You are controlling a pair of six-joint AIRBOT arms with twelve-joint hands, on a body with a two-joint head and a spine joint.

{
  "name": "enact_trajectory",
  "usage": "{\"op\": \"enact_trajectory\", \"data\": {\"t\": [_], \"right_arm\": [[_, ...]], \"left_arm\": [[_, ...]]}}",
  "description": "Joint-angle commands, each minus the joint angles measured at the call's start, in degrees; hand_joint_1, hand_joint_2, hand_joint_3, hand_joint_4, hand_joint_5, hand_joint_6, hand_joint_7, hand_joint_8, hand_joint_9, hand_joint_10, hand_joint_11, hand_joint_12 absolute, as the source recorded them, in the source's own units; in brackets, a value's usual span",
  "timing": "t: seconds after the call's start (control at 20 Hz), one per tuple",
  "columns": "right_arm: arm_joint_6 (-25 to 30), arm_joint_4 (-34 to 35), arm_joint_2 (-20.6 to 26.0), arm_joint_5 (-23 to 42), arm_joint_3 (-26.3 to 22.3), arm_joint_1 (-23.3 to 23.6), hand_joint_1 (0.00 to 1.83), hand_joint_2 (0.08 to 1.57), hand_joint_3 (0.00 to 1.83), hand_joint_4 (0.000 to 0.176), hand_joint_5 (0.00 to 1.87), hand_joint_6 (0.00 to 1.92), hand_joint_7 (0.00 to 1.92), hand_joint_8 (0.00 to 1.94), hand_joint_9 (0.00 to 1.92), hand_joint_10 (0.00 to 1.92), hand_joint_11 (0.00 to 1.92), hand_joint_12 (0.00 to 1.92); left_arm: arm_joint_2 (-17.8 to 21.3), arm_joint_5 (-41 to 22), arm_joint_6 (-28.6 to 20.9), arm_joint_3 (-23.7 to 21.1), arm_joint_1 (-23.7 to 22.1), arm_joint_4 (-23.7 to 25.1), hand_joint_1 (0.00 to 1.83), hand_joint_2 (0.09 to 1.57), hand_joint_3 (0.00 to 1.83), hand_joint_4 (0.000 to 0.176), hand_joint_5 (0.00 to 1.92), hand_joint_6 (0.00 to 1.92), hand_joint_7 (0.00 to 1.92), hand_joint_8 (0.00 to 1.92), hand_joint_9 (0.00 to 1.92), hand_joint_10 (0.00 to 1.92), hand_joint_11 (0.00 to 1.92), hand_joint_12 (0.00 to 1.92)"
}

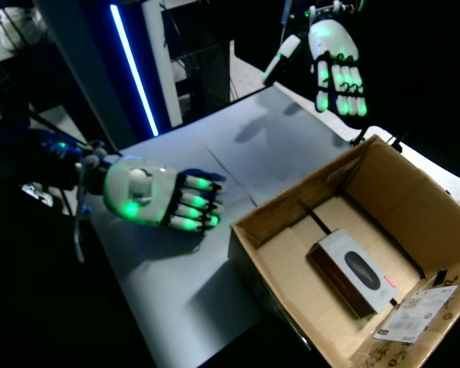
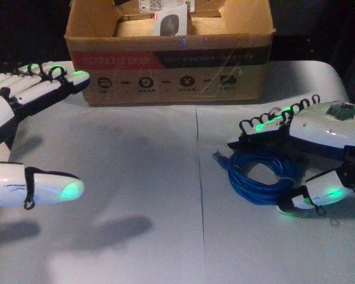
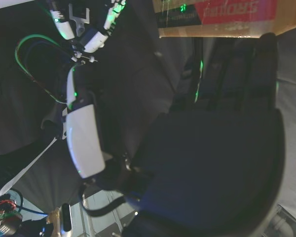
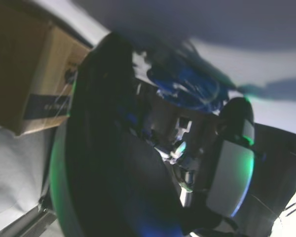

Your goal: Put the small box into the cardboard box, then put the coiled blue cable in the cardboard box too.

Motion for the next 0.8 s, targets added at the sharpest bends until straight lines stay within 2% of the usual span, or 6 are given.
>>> {"op": "enact_trajectory", "data": {"t": [0.0, 0.15, 0.45, 0.5, 0.65, 0.75], "right_arm": [[0.3, -0.2, -0.4, 1.6, 0.1, 0.0, 1.13, 0.95, 0.00, 0.000, 0.61, 0.00, 0.40, 0.55, 0.30, 1.62, 0.40, 1.68], [0.3, -0.1, -0.3, 1.6, 0.2, 0.0, 1.17, 1.00, 0.00, 0.000, 0.76, 0.03, 0.19, 1.53, 0.43, 1.85, 0.60, 1.75], [0.3, 0.6, -0.3, 1.6, 0.7, 0.1, 1.08, 1.28, 0.01, 0.000, 0.66, 1.49, 0.34, 1.94, 0.68, 1.92, 0.87, 1.92], [0.3, 0.9, -0.3, 1.7, 0.8, 0.1, 1.47, 1.20, 0.00, 0.000, 0.49, 1.90, 0.54, 1.94, 0.87, 1.92, 1.07, 1.92], [0.3, 1.7, -0.2, 2.5, 1.0, 0.3, 1.69, 1.19, 0.00, 0.000, 0.80, 1.92, 0.90, 1.94, 1.17, 1.92, 1.38, 1.92], [0.3, 2.9, 0.4, 4.4, 1.0, 0.9, 1.68, 1.20, 0.00, 0.086, 0.89, 1.92, 1.03, 1.94, 1.32, 1.92, 1.56, 1.92]], "left_arm": [[0.1, -6.9, -0.2, -0.1, -0.2, -0.5, 0.34, 0.88, 0.00, 0.176, 0.00, 0.00, 0.00, 0.00, 0.00, 0.00, 0.00, 0.00], [0.1, -7.0, -0.2, -0.1, -0.2, -0.5, 0.35, 0.88, 0.00, 0.176, 0.00, 0.00, 0.00, 0.00, 0.00, 0.00, 0.00, 0.00], [-0.1, -7.1, -0.2, 0.0, -0.2, -0.7, 0.34, 0.89, 0.00, 0.176, 0.00, 0.00, 0.00, 0.00, 0.00, 0.00, 0.00, 0.00], [-0.1, -7.1, -0.2, 0.0, -0.2, -0.7, 0.35, 0.89, 0.00, 0.176, 0.00, 0.00, 0.00, 0.00, 0.00, 0.00, 0.00, 0.00], [-0.3, -7.1, -0.2, 0.0, -0.1, -0.8, 0.37, 0.89, 0.00, 0.176, 0.00, 0.00, 0.00, 0.00, 0.00, 0.00, 0.00, 0.00], [-0.3, -7.1, -0.2, 0.0, -0.1, -0.8, 0.37, 0.89, 0.00, 0.176, 0.00, 0.00, 0.00, 0.00, 0.00, 0.00, 0.00, 0.00]]}}
